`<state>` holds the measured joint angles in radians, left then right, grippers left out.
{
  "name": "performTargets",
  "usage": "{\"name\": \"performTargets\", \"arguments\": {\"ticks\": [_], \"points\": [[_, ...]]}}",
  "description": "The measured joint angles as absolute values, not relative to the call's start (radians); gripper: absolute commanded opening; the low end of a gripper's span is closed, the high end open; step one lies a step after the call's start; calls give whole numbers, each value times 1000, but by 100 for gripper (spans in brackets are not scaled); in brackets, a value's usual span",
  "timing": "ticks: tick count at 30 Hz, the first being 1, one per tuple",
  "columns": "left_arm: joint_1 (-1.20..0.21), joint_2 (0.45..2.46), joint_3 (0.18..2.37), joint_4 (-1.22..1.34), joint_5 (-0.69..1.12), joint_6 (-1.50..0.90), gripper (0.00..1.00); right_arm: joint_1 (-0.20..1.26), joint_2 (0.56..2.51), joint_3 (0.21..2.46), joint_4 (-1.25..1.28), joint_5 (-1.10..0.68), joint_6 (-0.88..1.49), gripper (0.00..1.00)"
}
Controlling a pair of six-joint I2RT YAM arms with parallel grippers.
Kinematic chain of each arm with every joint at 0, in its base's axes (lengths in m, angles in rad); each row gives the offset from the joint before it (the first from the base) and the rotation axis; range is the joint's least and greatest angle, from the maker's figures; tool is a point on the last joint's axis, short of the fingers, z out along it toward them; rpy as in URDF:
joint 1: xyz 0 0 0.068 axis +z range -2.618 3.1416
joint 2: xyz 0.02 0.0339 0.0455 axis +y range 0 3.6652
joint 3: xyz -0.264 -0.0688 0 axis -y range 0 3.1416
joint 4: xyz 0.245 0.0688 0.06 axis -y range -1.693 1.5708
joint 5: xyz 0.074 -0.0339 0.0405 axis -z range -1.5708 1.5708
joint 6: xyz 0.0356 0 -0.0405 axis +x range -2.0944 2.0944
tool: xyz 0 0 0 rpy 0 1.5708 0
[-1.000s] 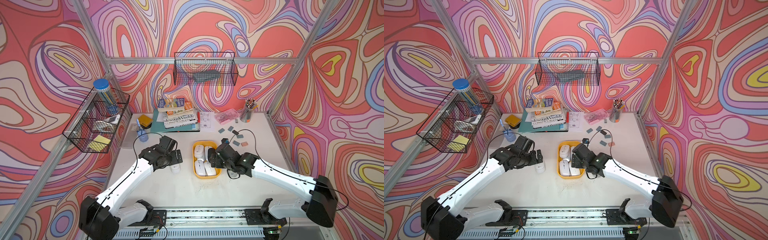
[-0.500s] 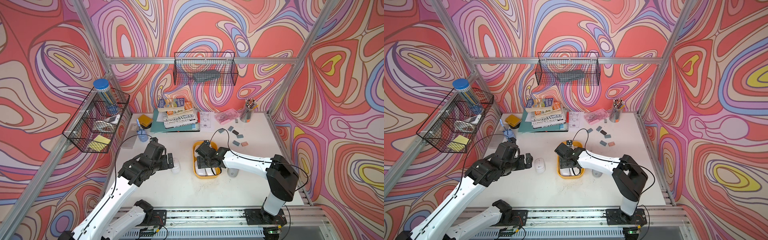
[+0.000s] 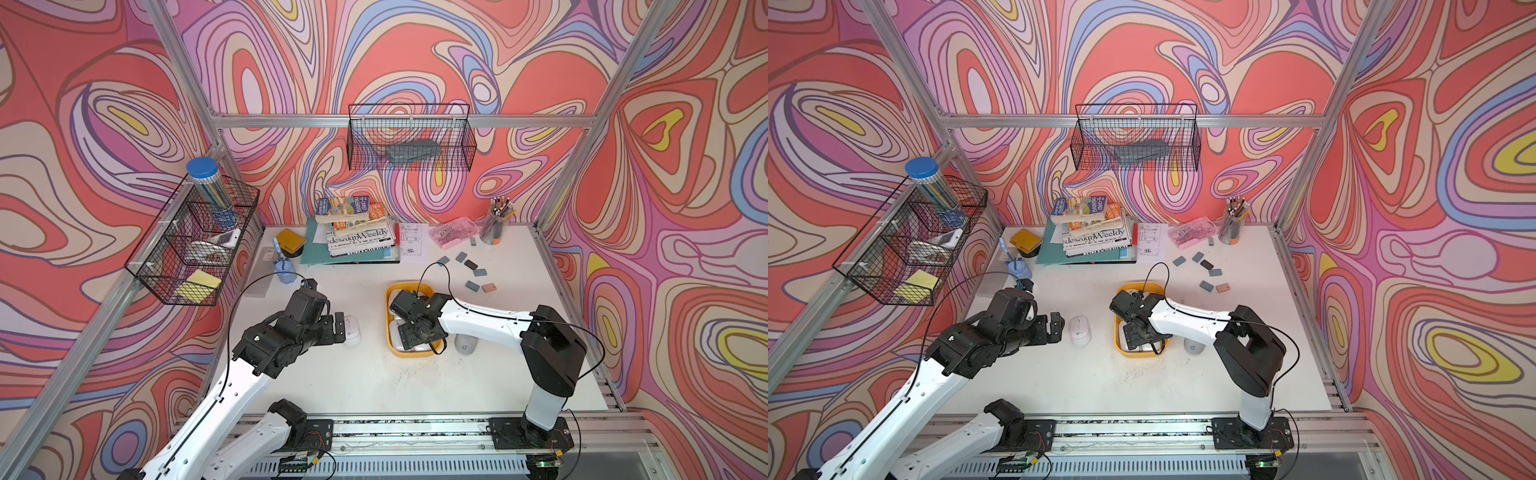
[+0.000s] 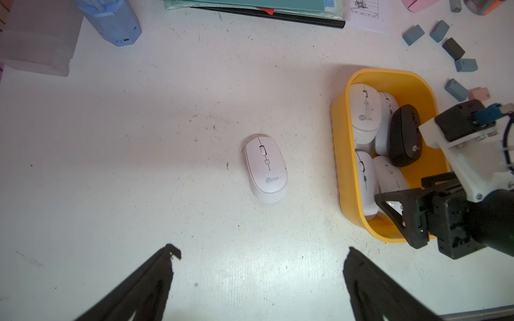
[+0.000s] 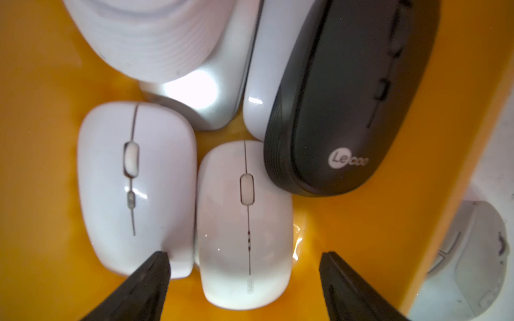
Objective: Take out the mouse from the storage box
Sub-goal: Pick up the mouse from the storage box.
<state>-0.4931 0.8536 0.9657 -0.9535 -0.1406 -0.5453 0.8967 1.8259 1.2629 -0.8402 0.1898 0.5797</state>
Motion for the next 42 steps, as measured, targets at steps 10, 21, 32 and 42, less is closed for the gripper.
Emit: {"name": "performTargets", "arguments": {"ticks": [10,21,32,42], "points": [[-493,859,958,-953,-130,-545,99,857,1840,1268,-833,109,551,81],[-493,871,955,-952,-107,-538,99,834,1894,1256,-796,-12,513,81],[-493,873,955,-951,-104,-537,99,843,1931,1297,-843,37,498,61],[-493,886,955,-950,-103,-530,99,868,1879,1279,-830,63,520,53]]}}
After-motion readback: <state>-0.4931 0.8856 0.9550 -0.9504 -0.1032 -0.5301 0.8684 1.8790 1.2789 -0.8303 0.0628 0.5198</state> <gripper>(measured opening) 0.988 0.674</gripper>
